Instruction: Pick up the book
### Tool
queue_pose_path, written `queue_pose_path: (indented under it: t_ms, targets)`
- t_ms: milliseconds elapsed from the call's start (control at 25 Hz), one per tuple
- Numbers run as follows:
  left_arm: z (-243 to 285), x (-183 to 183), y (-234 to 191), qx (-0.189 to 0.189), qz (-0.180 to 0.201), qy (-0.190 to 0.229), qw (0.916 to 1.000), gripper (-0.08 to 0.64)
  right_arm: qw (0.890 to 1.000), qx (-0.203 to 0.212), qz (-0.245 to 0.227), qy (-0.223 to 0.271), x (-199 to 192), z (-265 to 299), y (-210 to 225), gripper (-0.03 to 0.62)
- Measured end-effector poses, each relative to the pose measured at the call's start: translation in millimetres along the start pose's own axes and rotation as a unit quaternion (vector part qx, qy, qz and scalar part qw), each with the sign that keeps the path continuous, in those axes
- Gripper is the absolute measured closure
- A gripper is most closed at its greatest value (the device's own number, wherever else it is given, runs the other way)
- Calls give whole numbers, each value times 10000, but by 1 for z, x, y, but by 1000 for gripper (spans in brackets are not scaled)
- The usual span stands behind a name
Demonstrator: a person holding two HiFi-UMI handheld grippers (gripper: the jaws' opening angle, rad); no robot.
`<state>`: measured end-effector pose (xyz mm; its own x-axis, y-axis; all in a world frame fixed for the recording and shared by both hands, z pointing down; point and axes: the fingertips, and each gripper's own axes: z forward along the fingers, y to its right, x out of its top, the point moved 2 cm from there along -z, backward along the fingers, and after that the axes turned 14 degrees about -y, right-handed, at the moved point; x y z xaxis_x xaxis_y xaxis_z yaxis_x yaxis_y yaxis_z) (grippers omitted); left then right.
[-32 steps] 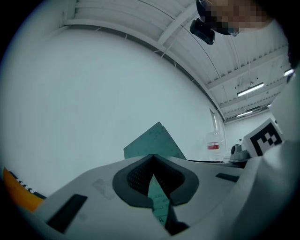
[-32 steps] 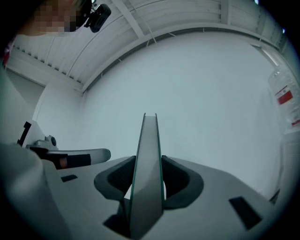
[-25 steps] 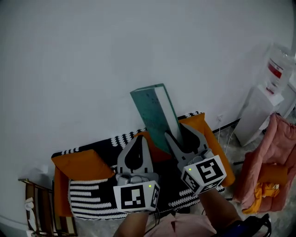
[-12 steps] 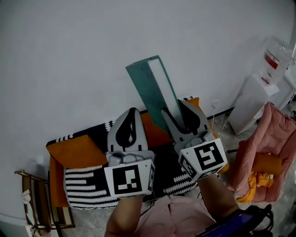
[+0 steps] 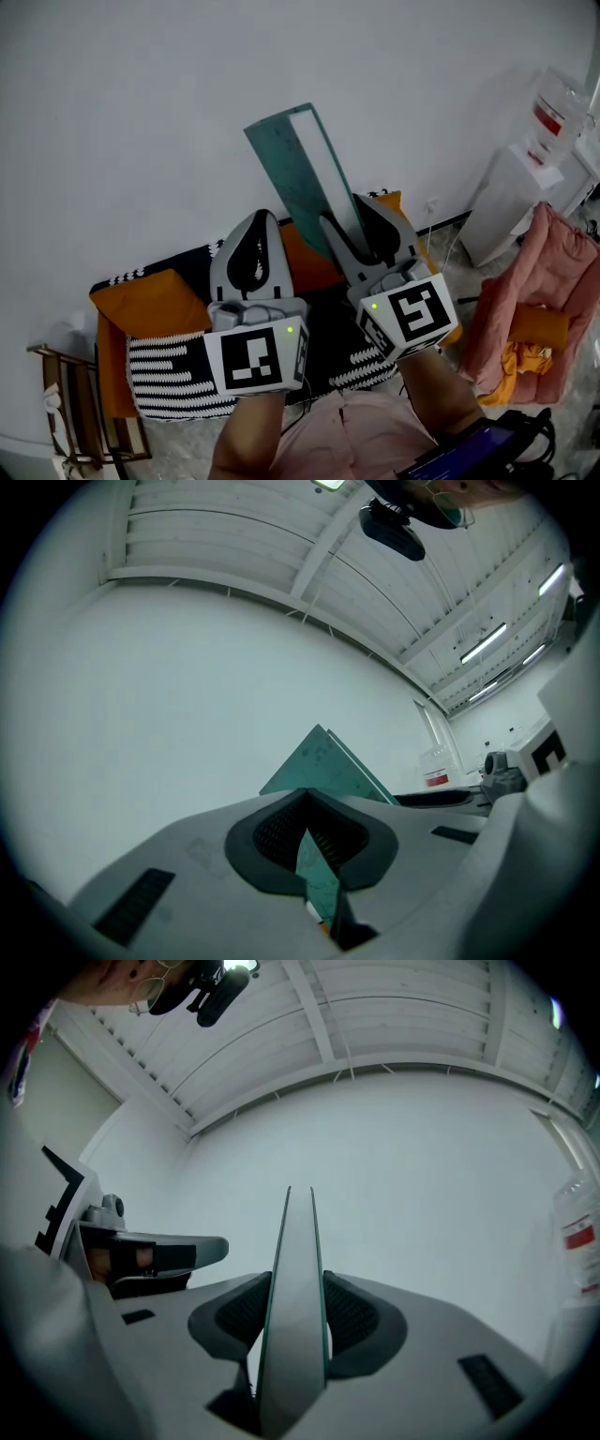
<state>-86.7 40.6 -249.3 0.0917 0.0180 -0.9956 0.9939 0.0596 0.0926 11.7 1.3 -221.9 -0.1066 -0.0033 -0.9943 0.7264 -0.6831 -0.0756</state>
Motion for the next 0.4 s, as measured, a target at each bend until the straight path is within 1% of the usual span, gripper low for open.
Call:
queue_pose_path:
  t_ms: [400]
  targets:
    - [-2,2,-4,43,70,56,10000,548,9999,70,-137,37,5,3,-7,419]
